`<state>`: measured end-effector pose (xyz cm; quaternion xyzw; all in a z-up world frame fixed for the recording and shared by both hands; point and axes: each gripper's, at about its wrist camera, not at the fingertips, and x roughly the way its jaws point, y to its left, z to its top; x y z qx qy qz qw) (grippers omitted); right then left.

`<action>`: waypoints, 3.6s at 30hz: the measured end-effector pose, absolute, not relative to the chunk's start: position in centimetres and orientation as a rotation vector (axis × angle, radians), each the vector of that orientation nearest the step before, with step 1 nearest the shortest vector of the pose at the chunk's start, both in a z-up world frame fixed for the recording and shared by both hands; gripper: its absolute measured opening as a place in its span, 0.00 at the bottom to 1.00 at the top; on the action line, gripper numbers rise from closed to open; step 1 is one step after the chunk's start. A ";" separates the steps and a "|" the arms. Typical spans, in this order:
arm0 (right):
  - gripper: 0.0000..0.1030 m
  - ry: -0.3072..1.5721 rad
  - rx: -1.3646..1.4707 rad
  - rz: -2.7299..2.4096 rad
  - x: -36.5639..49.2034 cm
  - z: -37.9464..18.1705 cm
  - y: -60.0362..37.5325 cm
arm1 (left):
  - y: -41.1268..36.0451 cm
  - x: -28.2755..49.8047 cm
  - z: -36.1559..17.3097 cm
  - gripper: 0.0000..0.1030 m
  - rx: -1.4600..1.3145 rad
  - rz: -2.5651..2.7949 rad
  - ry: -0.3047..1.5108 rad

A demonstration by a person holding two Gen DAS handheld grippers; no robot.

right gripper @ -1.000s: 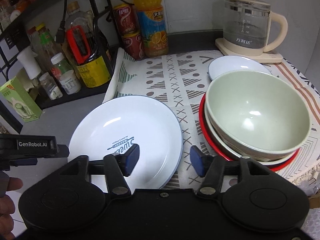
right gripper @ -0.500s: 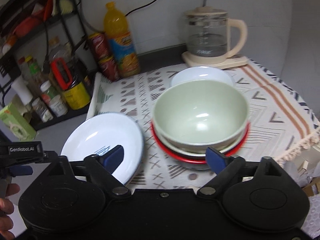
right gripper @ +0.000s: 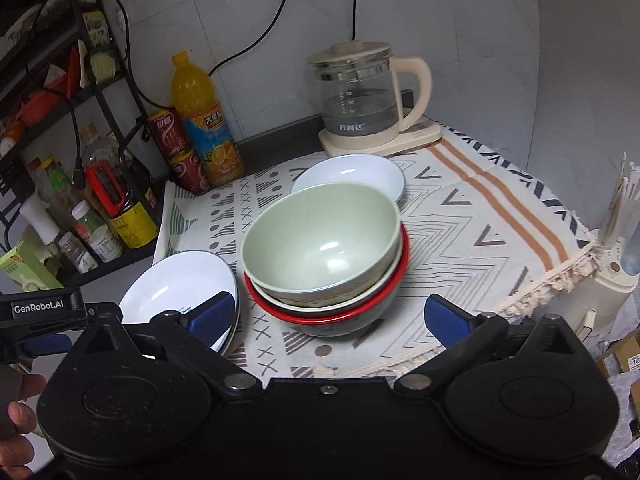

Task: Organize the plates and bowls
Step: 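Withdraw both grippers from the plate stack toward the 'BAKERY' plate, then move both grippers to the rim of the 'BAKERY' plate by the kettle, then close both grippers on the rim of the 'BAKERY' plate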

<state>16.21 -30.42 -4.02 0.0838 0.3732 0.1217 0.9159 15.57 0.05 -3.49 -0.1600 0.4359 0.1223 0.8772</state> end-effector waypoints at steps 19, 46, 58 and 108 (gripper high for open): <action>1.00 0.761 0.235 0.202 20.1 -2.1 -32.9 | -3.7 19.1 -1.3 0.88 -0.301 0.160 0.902; 1.00 0.810 0.232 0.132 31.8 -3.7 -31.4 | -4.7 33.1 -2.9 0.88 -0.317 0.041 0.923; 1.00 0.832 0.247 0.092 36.7 -4.7 -31.1 | -4.4 39.1 -4.7 0.88 -0.325 0.016 0.961; 0.41 1.355 0.538 0.078 49.2 -17.2 -32.8 | -7.2 49.8 -16.1 0.29 -0.393 -0.155 1.275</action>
